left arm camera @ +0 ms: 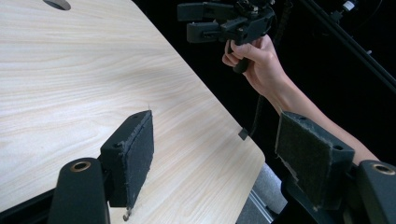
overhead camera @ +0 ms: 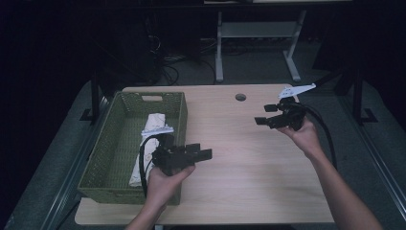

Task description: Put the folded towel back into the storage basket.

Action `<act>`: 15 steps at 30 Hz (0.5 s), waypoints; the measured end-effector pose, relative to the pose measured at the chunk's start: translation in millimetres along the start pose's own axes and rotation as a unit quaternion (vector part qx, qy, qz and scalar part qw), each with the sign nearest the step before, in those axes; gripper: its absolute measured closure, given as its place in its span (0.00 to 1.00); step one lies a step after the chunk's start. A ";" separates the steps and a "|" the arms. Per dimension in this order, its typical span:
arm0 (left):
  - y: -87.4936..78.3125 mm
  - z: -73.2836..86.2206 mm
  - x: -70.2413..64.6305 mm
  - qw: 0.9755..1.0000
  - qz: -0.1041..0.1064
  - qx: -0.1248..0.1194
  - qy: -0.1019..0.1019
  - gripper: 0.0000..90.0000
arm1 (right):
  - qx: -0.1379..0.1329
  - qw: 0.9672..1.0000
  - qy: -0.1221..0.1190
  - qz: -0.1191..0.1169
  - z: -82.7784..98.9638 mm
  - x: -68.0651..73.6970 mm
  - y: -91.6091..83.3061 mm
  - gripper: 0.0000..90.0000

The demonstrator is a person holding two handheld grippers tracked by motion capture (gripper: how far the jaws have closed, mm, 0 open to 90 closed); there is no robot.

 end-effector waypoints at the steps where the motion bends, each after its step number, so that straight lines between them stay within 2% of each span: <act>1: 1.3 0.2 0.2 1.000 -0.001 0.003 0.003 0.31 | 0.000 1.000 0.001 0.002 2.2 -0.9 -1.1 0.25; 4: 5.7 0.4 -1.4 1.000 0.000 0.005 0.001 0.31 | 0.004 1.000 0.005 0.013 10.2 -3.7 -5.6 0.21; 15: 21.2 2.7 -0.6 1.000 -0.004 0.013 0.005 0.30 | 0.001 0.999 0.024 0.029 36.9 -15.1 -25.4 0.20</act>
Point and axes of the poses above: each handheld gripper's, and its own axes: y roughly forward along the jaws, z roughly out of its underside, x roughly to its left, the point moved 8 cm from there along y, roughly forward along the jaws, and after that the axes turned 7 degrees about z, right-handed, at the moved point
